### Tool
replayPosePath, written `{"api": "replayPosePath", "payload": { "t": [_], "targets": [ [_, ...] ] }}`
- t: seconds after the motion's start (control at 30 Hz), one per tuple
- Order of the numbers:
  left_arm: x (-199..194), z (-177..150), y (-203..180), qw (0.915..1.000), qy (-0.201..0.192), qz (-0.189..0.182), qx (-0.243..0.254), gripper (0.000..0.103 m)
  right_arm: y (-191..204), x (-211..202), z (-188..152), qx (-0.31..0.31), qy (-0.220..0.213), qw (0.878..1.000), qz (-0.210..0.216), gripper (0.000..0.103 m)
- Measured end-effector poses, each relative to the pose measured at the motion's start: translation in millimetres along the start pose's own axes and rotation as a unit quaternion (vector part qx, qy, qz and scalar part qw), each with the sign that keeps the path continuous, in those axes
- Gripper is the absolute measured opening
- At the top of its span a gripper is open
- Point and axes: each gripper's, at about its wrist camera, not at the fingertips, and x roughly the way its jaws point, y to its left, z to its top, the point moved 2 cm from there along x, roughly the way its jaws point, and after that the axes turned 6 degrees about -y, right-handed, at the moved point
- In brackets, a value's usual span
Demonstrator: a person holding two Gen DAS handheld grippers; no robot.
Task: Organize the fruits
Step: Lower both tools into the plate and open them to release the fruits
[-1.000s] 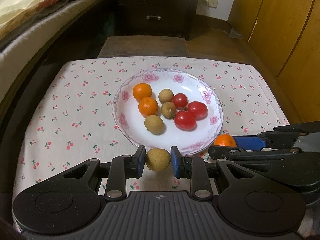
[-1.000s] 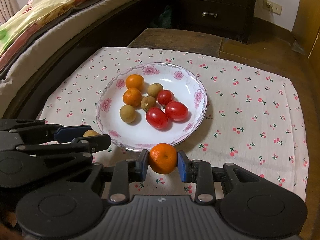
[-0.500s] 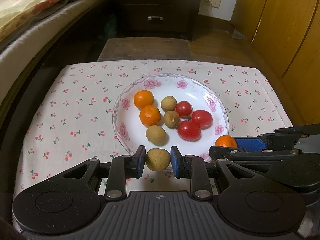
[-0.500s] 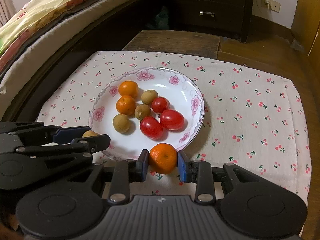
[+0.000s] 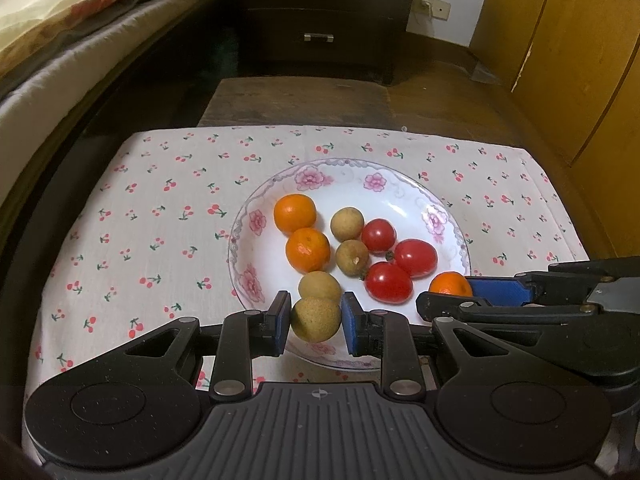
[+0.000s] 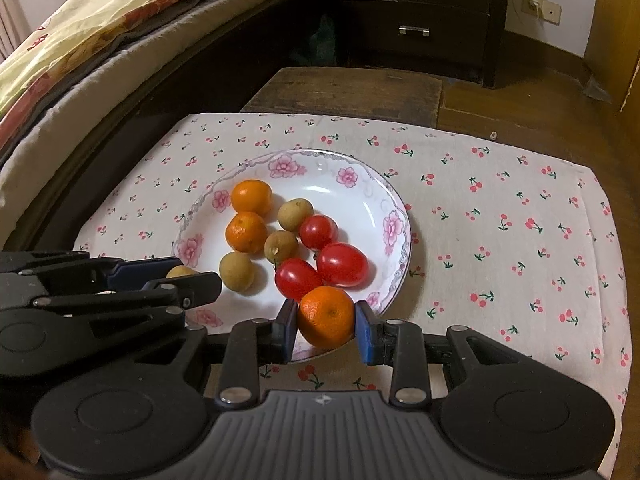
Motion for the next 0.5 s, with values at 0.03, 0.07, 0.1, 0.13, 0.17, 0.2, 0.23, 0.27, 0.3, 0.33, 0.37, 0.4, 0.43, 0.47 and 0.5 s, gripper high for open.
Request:
{"api": "replayPosePath", "payload": {
  "t": [0.03, 0.07, 0.1, 0.13, 0.17, 0.2, 0.23, 0.27, 0.3, 0.33, 0.37, 0.4, 0.43, 0.47, 0.5],
  "targets": [
    [0.4, 0.3, 0.0, 1.0, 0.0, 0.001, 0.0, 0.034, 0.0, 0.8, 0.5, 0.0, 0.0, 1.0, 0.001, 0.033],
    [0.7, 0.4, 0.0, 1.0, 0.0, 0.001, -0.001, 0.034, -0.1, 1.2, 0.8, 0.0, 0.0, 1.0, 0.001, 0.033],
    [1.2, 0.6, 0.0, 1.0, 0.0, 0.002, -0.001, 0.034, 0.0, 2.0, 1.2, -0.001, 0.0, 1.0, 0.0, 0.033],
    [1.5, 0.8, 0.2, 1.0, 0.0, 0.002, -0.002, 0.034, -0.1, 2.7, 1.5, -0.001, 0.0, 1.0, 0.0, 0.033],
    [2.0, 0.9, 0.3, 1.0, 0.001, 0.002, -0.002, 0.033, -0.3, 3.2, 1.6, -0.001, 0.0, 1.0, 0.001, 0.033],
    [2.5, 1.2, 0.4, 1.0, 0.001, 0.002, -0.003, 0.033, -0.5, 3.8, 1.9, -0.001, 0.0, 1.0, 0.001, 0.033],
    [2.9, 1.4, 0.6, 1.0, 0.001, 0.002, -0.003, 0.033, -0.4, 3.7, 1.9, -0.001, 0.0, 1.0, 0.001, 0.033],
    [3.3, 1.5, 0.6, 1.0, 0.001, 0.002, -0.003, 0.033, -0.3, 3.6, 1.8, -0.001, 0.0, 1.0, 0.0, 0.033],
    [3.8, 1.7, 0.6, 1.0, 0.002, 0.002, -0.004, 0.033, -0.4, 4.1, 2.2, -0.002, 0.001, 1.0, 0.0, 0.033],
    [3.8, 1.7, 0.8, 1.0, 0.002, 0.001, -0.004, 0.034, -0.8, 4.8, 2.7, -0.002, 0.001, 1.0, 0.0, 0.033],
    [3.9, 1.6, 0.7, 1.0, 0.002, 0.001, -0.005, 0.034, -1.0, 5.4, 3.1, -0.002, 0.001, 1.0, -0.001, 0.033],
    [4.3, 1.7, 0.6, 1.0, 0.003, 0.001, -0.005, 0.034, -1.5, 6.0, 3.5, -0.001, 0.001, 1.0, -0.001, 0.033],
    [4.8, 1.7, 0.7, 1.0, 0.003, 0.0, -0.006, 0.034, -1.9, 6.3, 3.6, 0.0, 0.001, 1.0, -0.001, 0.033],
    [5.3, 1.8, 0.8, 1.0, 0.004, -0.001, -0.007, 0.034, -2.1, 6.5, 3.7, 0.001, 0.0, 1.0, -0.002, 0.033],
    [5.9, 2.0, 1.1, 1.0, 0.005, -0.001, -0.008, 0.034, -2.3, 6.8, 3.8, 0.001, 0.0, 1.0, -0.002, 0.033]
  ]
}}
